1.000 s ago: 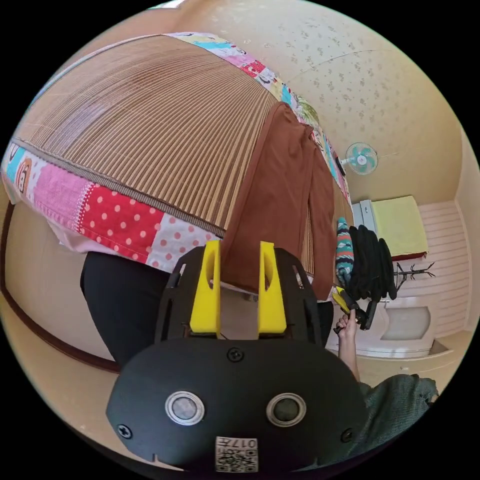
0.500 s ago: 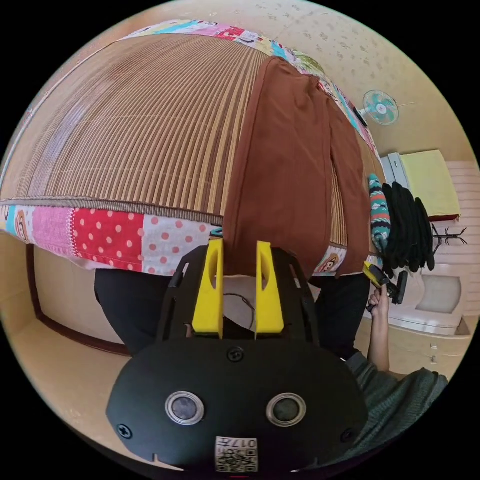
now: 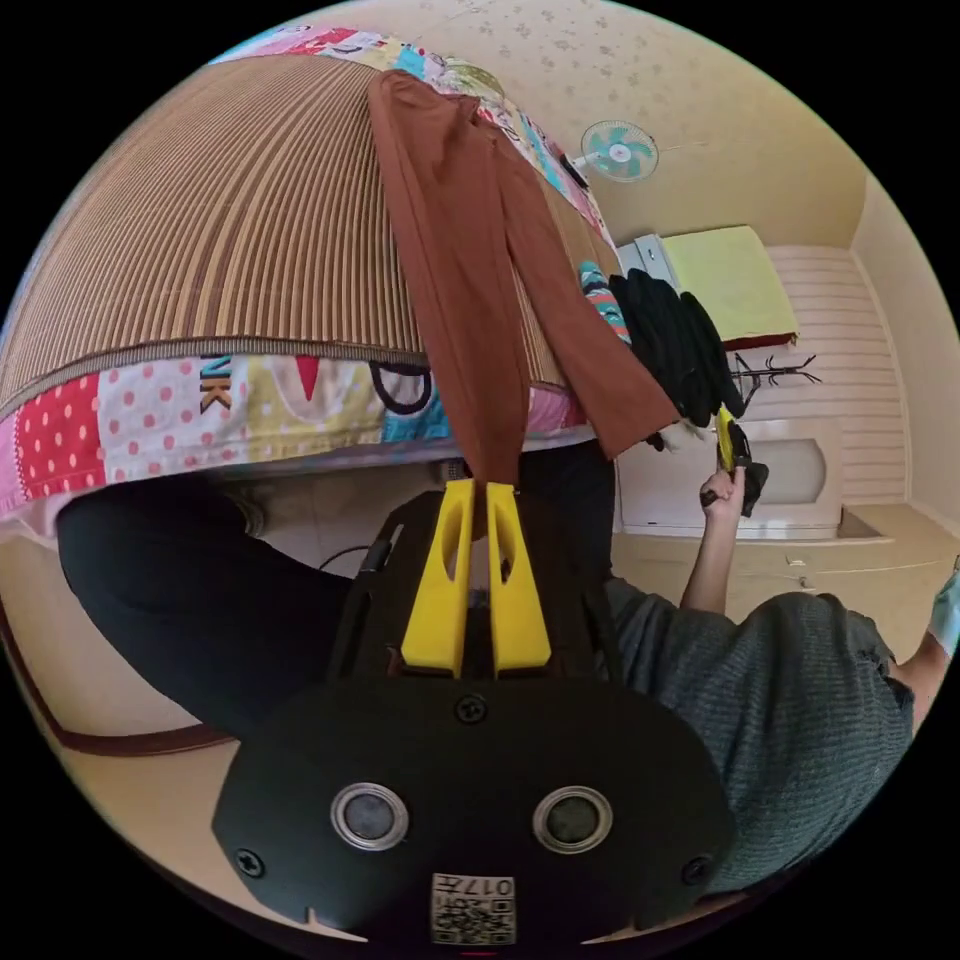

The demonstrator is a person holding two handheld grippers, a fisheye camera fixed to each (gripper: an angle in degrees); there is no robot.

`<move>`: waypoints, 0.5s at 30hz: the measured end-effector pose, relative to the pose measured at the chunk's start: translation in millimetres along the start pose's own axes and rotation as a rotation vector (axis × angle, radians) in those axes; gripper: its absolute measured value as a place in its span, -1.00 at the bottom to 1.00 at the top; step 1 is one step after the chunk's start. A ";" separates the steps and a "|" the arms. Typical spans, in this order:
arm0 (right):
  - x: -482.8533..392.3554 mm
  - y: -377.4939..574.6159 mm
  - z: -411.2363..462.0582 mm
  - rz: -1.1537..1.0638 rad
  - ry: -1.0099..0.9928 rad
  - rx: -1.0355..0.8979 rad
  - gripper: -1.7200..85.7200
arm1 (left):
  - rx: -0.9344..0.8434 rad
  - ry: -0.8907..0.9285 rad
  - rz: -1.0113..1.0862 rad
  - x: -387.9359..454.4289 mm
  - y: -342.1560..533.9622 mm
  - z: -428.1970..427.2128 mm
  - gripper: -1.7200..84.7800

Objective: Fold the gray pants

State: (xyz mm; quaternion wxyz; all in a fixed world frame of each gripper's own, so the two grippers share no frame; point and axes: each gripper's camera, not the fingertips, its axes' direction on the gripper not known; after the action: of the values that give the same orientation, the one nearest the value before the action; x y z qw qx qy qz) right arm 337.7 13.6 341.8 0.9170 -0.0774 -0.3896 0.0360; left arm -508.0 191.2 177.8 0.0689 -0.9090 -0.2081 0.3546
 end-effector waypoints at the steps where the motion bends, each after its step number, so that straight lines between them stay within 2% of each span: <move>1: -2.1 -6.5 7.1 -0.019 0.108 -0.063 -0.93 | -0.006 -0.016 -0.037 -8.3 4.1 4.2 -0.92; 3: -1.0 -8.4 23.1 -0.032 0.187 -0.119 -0.92 | 0.007 0.002 -0.199 -47.0 19.8 10.5 -0.78; 5: 3.9 -3.1 46.0 -0.046 0.246 -0.164 -0.89 | 0.060 0.082 -0.232 -64.3 28.7 4.9 -0.74; 7: 22.7 9.1 84.1 0.009 0.384 -0.259 -0.78 | 0.130 0.109 -0.224 -68.7 35.0 -5.3 -0.74; 10: 56.9 30.6 116.3 0.116 0.424 -0.297 -0.68 | 0.275 0.120 -0.073 -51.6 43.9 -23.5 -0.75; 12: 76.3 41.3 125.0 0.161 0.413 -0.291 -0.65 | 0.413 0.284 0.156 -30.6 55.7 -33.2 -0.76; 15: 96.1 51.1 140.9 0.077 0.413 -0.349 -0.61 | 0.492 0.438 0.280 -19.8 65.8 -31.8 -0.79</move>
State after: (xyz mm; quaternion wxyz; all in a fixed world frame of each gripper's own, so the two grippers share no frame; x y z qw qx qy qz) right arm 302.6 92.2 497.7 0.9477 -0.2548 -0.1916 -0.0134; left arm -478.0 124.0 195.5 0.2793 -0.9394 0.0296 0.1966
